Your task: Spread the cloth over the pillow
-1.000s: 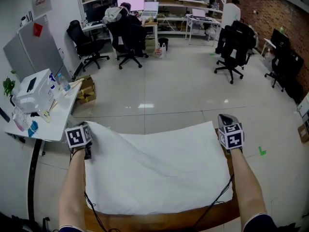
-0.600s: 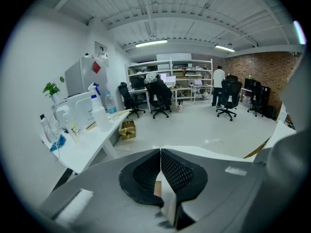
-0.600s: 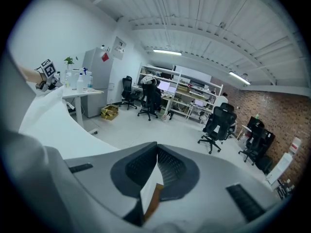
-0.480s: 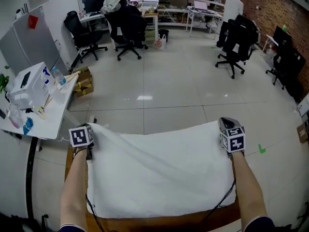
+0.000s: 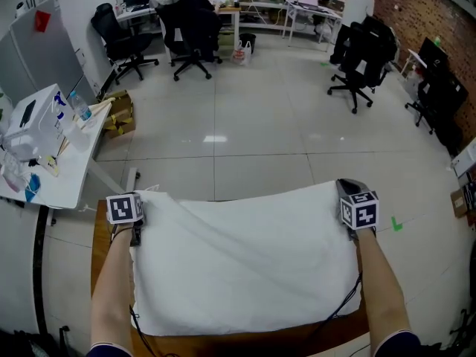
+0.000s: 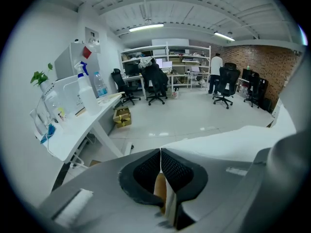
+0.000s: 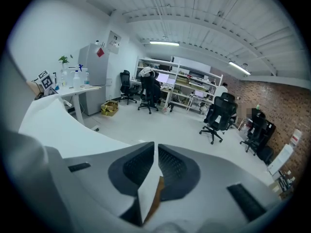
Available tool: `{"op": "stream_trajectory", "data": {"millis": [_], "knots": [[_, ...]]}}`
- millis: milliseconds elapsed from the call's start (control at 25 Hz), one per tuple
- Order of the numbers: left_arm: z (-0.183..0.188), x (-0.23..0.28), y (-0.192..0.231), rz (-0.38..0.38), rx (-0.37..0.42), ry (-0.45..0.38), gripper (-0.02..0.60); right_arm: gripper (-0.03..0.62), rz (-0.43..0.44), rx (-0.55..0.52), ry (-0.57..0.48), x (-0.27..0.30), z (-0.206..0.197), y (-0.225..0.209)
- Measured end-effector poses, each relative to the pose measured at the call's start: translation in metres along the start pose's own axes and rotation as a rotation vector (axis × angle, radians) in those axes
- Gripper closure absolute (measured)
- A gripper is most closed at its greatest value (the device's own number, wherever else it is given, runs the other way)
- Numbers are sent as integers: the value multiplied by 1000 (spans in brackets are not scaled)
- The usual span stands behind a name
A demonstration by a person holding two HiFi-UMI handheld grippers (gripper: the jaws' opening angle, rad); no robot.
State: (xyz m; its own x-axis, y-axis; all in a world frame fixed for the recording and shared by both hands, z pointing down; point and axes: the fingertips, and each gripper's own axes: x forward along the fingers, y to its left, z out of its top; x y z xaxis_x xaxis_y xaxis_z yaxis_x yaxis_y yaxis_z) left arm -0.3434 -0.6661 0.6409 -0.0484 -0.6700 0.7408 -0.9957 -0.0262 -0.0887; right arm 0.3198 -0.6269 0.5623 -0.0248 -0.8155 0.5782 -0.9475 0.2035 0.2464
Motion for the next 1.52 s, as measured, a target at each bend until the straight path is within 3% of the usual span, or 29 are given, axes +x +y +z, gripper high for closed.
{"op": "stream_trajectory", "data": {"millis": [80, 160, 200, 400, 480, 560, 680, 840, 1080, 1400, 1520], "knots": [[-2, 0, -1, -6, 3, 3, 568, 456, 31, 27, 9, 3, -3, 3], [-4, -2, -1, -12, -1, -1, 568, 450, 62, 58, 17, 6, -5, 6], [-4, -3, 0, -16, -7, -3, 568, 392, 78, 74, 26, 8, -6, 8], [-6, -10, 3, -24, -18, -13, 568, 352, 149, 147, 108, 25, -27, 19], [-5, -14, 4, -19, -13, -16, 568, 378, 173, 161, 121, 28, -31, 21], [-2, -18, 6, -13, -5, -24, 568, 483, 174, 135, 110, 27, -27, 22], [-1, -23, 9, -3, 3, -30, 568, 537, 170, 72, 88, 25, -20, 25], [-3, -27, 13, 11, 1, -26, 568, 548, 109, 29, 53, 20, -11, 13], [6, -29, 14, 11, 4, -35, 568, 549, 39, 62, 42, 24, -10, -10], [0, -29, 0, -64, 69, -19, 558, 548, -18, 71, 121, 30, -31, -21], [3, -37, 3, -82, 63, -41, 525, 543, -26, 67, 121, 30, -34, -22]]}}
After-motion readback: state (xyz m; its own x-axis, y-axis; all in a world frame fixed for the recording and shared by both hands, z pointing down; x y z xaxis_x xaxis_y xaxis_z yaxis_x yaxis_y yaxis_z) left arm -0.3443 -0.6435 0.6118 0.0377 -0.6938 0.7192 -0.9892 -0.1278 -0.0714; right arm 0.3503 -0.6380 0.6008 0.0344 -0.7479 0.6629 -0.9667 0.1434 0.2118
